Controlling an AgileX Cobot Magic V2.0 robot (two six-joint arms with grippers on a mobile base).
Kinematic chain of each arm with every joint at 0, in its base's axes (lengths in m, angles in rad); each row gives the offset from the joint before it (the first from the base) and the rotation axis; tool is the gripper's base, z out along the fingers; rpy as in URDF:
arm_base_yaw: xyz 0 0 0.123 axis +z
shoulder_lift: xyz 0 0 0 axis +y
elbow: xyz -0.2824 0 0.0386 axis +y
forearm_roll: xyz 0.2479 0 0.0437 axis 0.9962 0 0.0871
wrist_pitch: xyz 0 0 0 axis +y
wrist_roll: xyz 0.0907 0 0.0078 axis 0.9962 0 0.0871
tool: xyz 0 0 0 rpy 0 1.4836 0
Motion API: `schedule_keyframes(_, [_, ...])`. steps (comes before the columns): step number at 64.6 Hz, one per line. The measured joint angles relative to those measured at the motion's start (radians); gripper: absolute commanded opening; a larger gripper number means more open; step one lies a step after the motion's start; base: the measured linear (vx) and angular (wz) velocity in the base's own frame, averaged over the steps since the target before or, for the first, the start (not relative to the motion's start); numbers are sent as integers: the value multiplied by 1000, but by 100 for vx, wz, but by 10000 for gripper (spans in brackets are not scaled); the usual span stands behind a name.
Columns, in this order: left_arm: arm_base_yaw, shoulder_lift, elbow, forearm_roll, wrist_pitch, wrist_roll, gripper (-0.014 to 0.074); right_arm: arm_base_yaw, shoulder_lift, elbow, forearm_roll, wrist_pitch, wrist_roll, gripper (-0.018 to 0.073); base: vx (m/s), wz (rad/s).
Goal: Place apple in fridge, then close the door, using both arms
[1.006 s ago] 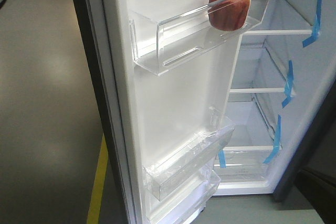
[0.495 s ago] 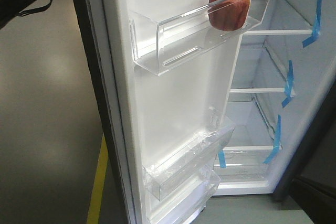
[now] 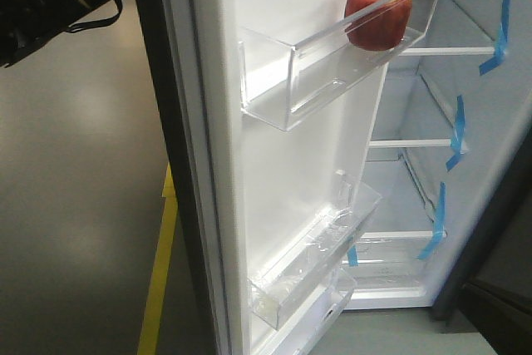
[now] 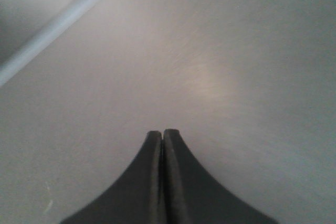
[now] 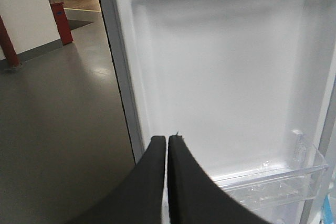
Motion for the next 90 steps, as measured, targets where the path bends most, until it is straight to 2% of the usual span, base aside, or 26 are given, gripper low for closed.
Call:
schedule_keyframes(15, [-114, 0, 0, 50, 44, -1, -8, 0, 0, 0, -4, 0, -1, -3, 0, 0])
schedule_keyframes(21, [-173, -3, 0, 105, 35, -1, -8, 0, 0, 0, -7, -1, -1, -3, 0, 0])
schedule_keyframes(26, [-211, -4, 0, 180, -9, -1, -8, 0, 0, 0, -7, -16, -1, 0, 0, 0])
schedule_keyframes(34, [-222, -5, 0, 228, -53, -1, -8, 0, 0, 0, -7, -78, -1, 34, 0, 0])
schedule_keyframes(43, [-155, -15, 0, 231, -50, -1, -8, 0, 1, -4, -7, -210, -16, 130, 0, 0])
schedule_keyframes(58, [5, -53, 0, 232, -50, -1, -8, 0, 135, -125, 8, -442, -117, 443, 0, 0])
schedule_keyframes(64, [76, -65, 0, 232, -50, -1, -8, 0, 252, -201, 16, -562, -135, 525, 0, 0])
schedule_keyframes(74, [199, -77, 0, 232, -50, -1, -8, 0, 513, -367, 30, -751, -153, 552, 0, 0])
schedule_keyframes(90, [353, -80, 0, 232, -51, -1, -8, 0, 892, -615, 48, -911, -170, 540, 0, 0])
